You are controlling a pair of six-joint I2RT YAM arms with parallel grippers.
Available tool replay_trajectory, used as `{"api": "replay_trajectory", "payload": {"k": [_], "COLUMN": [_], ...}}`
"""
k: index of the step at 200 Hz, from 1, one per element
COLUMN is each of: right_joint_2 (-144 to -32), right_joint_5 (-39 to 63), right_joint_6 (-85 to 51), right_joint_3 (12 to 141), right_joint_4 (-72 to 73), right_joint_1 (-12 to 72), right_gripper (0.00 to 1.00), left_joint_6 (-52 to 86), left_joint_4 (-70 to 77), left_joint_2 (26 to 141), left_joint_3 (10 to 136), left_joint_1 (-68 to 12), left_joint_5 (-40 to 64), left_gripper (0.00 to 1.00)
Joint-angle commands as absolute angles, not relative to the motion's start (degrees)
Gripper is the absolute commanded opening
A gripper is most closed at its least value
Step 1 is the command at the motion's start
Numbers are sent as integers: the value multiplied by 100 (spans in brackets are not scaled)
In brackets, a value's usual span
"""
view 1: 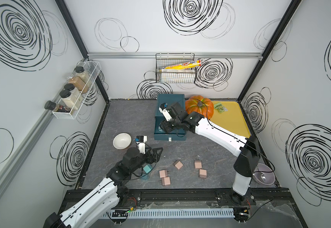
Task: Place the plugs into the drawer by color
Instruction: Place the plug in the drawer.
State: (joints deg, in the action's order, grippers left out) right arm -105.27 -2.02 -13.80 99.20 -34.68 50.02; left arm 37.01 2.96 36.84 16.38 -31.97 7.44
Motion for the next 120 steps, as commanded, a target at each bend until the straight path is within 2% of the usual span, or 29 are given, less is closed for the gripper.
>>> {"api": "replay_trajectory", "payload": {"k": [1,45,78,91,120], "right_joint_2": [-10405,-11153,-11244,-11206,-11200], "right_joint_5": [-807,-1243,-1403,-1176,-890], "right_joint_6": [-1312,-1202,-1209,-1170,-1171], "right_joint_3": [9778,10529,10593,10506,10643], "right_joint_4": [-3617,-4614,-4733,-4587,-4641], "right_joint_1": [4959,4957,4933,4923,4919], "right_gripper": [22,21,22,27,47], "left_joint_6": [3596,3596,3595,3597,3589], "left_joint_4": [431,419,415,425,388], "left_joint_2": [3734,3743,3738,3752,3770], "left_joint_3": [1661,1661,1661,1661,1684], "left_joint_1": [-3155,-3156,-3155,-3160,-3155], "left_joint_5": [721,712,686,686,669], "left_gripper": [99,99,99,99,99]}}
